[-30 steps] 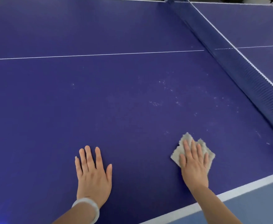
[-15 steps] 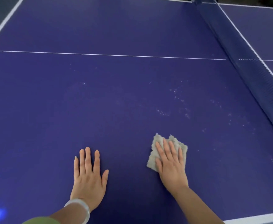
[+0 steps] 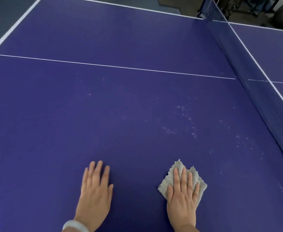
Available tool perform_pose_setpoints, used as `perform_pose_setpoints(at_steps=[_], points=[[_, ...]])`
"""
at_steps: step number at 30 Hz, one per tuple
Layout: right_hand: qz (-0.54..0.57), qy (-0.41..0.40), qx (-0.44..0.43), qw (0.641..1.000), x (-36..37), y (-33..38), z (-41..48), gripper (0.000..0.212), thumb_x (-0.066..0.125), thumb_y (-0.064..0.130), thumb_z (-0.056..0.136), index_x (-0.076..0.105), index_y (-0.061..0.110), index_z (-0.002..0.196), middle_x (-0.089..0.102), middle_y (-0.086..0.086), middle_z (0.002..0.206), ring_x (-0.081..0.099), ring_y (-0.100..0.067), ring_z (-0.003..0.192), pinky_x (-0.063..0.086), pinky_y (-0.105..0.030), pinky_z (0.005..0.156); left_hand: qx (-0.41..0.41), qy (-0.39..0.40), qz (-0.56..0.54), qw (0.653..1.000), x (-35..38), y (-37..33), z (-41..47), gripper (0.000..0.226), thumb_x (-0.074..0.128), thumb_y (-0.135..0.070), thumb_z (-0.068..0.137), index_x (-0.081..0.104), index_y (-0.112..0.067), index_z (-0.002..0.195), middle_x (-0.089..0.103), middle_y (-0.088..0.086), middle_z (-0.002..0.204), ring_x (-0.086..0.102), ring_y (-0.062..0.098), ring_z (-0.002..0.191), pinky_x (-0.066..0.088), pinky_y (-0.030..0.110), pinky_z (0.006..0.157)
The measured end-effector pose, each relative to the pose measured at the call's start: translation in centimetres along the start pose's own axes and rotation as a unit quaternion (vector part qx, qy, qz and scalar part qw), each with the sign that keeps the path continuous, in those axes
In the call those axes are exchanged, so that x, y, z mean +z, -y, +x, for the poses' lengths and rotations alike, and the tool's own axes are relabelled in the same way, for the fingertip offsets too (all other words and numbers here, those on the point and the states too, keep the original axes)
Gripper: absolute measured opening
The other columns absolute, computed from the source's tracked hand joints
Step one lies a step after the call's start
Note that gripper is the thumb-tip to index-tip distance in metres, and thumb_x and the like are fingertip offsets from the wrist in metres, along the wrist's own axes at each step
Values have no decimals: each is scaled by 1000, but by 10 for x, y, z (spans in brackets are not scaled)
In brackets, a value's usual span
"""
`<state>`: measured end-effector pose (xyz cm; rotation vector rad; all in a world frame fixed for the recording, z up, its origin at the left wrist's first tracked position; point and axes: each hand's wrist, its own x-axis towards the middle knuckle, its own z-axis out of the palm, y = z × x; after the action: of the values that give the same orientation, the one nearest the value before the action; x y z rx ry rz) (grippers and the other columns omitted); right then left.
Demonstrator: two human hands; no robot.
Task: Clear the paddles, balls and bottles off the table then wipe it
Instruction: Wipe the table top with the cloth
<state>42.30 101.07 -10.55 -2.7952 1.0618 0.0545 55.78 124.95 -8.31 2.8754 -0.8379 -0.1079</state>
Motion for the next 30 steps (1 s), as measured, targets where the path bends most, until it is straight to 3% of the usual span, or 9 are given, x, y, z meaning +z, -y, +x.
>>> perform_pose_setpoints(at_steps=[3,9,15,18,20,22,26,28,30], points=[[2,11,-19,1000,0,1,7,58,3,41,103,18,23,155,18,-2,162,16,-24,149,12,-52,119,44,39,-11,998,-1,-36,23,59,20,-37,101,55,-6,137,45,17,147,37,35,140,26,49,113],[-38,41,-139,989,-10,17,42,57,4,39,104,25,22,154,18,1,162,16,-23,149,16,-52,116,-23,57,-14,998,12,-74,48,62,26,-41,97,38,-8,148,38,18,152,27,39,145,24,56,116],[-44,49,-246,967,-12,51,119,56,16,42,102,13,28,156,8,5,164,6,-21,151,6,-50,117,-31,54,4,998,18,-75,48,62,26,-40,97,38,-8,148,39,16,152,28,38,145,24,56,115],[-50,68,-280,956,-17,36,152,57,9,46,101,1,33,155,1,8,163,-3,-17,151,-2,-48,118,-37,45,4,998,19,-75,48,60,26,-39,97,40,-10,148,40,15,152,29,36,144,24,55,115],[-48,53,-197,978,-21,3,165,57,2,47,99,-6,36,153,-7,10,162,-9,-15,150,-8,-46,119,-38,45,1,998,20,-75,48,59,24,-39,98,40,-11,148,40,15,152,30,36,144,25,54,115],[-23,45,-21,999,-27,-42,166,55,4,46,100,-8,37,153,-10,9,162,-14,-13,149,-12,-45,120,-37,46,2,998,21,-75,49,59,22,-39,99,38,-11,149,38,15,153,28,37,145,25,55,116],[41,50,255,965,-42,-83,136,57,11,42,102,-2,30,156,-7,2,164,-11,-19,150,-8,-50,120,-38,46,0,998,22,-74,48,59,20,-38,100,34,-11,150,36,16,153,25,38,146,23,56,117],[48,40,281,958,-36,-57,114,57,11,41,102,-6,28,155,-5,-2,164,-9,-24,150,-5,-53,120,-37,51,2,998,21,-74,48,59,19,-39,100,33,-11,150,35,16,154,23,38,147,23,56,117],[30,13,207,978,-25,-16,89,56,11,38,101,1,26,154,9,-8,163,2,-29,151,1,-57,119,-36,52,7,998,21,-74,48,60,18,-39,100,33,-11,151,35,15,155,22,37,147,23,55,117]])
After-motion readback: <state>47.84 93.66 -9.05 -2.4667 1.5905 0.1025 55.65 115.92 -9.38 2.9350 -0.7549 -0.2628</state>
